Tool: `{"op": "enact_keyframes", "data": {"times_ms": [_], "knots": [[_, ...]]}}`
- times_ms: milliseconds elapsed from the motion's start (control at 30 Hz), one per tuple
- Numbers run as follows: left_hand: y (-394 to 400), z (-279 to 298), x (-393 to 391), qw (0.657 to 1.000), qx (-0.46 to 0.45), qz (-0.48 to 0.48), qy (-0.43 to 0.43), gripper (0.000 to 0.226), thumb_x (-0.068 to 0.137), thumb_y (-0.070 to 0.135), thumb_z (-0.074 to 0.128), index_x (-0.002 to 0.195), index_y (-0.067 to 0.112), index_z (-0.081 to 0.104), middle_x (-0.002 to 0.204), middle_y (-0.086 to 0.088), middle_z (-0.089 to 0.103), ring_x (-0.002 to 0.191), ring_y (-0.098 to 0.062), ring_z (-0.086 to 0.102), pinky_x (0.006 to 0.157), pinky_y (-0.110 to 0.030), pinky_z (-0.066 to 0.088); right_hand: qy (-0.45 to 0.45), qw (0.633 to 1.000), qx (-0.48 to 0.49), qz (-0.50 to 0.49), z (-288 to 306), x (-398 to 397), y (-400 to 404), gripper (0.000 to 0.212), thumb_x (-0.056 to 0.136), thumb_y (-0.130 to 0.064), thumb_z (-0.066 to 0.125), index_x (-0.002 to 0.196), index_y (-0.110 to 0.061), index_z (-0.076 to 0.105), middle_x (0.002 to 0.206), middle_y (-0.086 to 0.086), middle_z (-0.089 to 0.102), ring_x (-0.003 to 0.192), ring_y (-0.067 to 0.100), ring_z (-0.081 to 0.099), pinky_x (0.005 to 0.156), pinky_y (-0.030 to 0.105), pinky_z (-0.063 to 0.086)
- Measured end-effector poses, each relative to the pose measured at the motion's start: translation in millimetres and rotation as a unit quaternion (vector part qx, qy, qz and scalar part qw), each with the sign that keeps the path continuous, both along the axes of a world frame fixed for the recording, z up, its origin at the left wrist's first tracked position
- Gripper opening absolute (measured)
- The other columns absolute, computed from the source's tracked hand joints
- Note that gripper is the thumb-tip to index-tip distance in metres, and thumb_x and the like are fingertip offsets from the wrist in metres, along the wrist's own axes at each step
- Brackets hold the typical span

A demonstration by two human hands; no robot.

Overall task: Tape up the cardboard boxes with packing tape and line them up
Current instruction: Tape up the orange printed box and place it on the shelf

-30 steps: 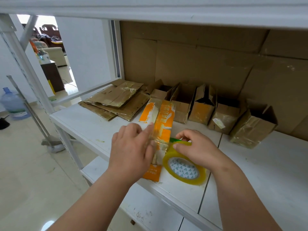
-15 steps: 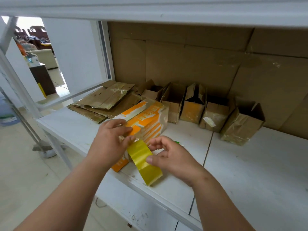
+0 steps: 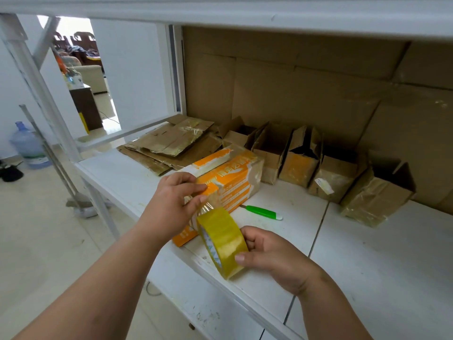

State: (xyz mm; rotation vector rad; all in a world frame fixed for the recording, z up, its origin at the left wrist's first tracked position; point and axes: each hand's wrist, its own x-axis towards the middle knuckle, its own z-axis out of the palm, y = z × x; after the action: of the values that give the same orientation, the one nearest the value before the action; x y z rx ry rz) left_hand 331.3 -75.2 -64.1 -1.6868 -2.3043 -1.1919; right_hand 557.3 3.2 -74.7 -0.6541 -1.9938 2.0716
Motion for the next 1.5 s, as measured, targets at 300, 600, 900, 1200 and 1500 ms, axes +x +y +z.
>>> {"op": "enact_keyframes", "data": {"times_ms": [300, 600, 900, 1200, 1500], "knots": [[0.0, 10.6, -0.5, 1.000, -0.006, 0.018, -0.010, 0.025, 0.092, 0.028, 0.066, 0.115, 0.022, 0.074, 0.123, 0.009, 0.059, 0.110, -0.002, 0.047, 0.078, -0.006, 0.033, 0.005, 1.000, 0.013, 0.001, 1.1, 14.9, 3.6, 0.052, 0.076, -0.030, 0.073, 0.119, -0.003, 0.062, 0.119, 0.019, 0.069, 0.104, 0.025, 0.066, 0.096, 0.039, 0.050], [-15.2, 2.7, 13.3, 0.993, -0.011, 0.011, -0.116, 0.036, 0.096, 0.033, 0.059, 0.132, 0.032, 0.058, 0.152, 0.014, 0.040, 0.146, -0.003, 0.020, 0.118, -0.038, 0.027, 0.012, 0.999, 0.007, 0.032, 0.8, 17.9, 14.0, 0.050, 0.076, -0.029, 0.074, 0.119, -0.007, 0.064, 0.118, 0.012, 0.071, 0.106, 0.024, 0.068, 0.095, 0.032, 0.052], [-22.2, -16.4, 37.4, 0.970, 0.011, 0.063, -0.235, 0.065, 0.085, 0.027, 0.076, 0.132, 0.057, 0.042, 0.131, 0.004, 0.030, 0.126, -0.018, 0.037, 0.090, -0.012, 0.045, 0.008, 1.000, -0.003, -0.015, 4.9, 23.1, 35.3, 0.037, 0.079, -0.024, 0.071, 0.113, -0.008, 0.069, 0.109, 0.016, 0.072, 0.102, 0.025, 0.068, 0.095, 0.036, 0.050], [-25.0, -9.8, 61.5, 0.890, 0.083, 0.076, -0.442, 0.072, 0.085, 0.029, 0.074, 0.145, 0.044, 0.035, 0.109, -0.001, 0.059, 0.099, -0.021, 0.066, 0.084, -0.036, 0.057, -0.313, 0.812, 0.475, -0.128, -24.6, -5.8, 78.3, 0.054, 0.100, -0.035, 0.048, 0.152, -0.030, 0.033, 0.157, -0.008, 0.032, 0.142, 0.020, 0.030, 0.114, 0.037, 0.028], [-32.9, -13.9, 70.7, 0.808, 0.055, 0.066, -0.583, 0.058, 0.066, 0.048, 0.085, 0.104, 0.011, 0.063, 0.102, -0.001, 0.074, 0.101, -0.018, 0.068, 0.086, -0.036, 0.051, -0.360, 0.762, 0.521, -0.139, -28.2, -10.0, 80.7, 0.031, 0.101, -0.021, 0.042, 0.129, -0.028, 0.053, 0.124, 0.001, 0.050, 0.114, 0.024, 0.052, 0.093, 0.036, 0.038]]}}
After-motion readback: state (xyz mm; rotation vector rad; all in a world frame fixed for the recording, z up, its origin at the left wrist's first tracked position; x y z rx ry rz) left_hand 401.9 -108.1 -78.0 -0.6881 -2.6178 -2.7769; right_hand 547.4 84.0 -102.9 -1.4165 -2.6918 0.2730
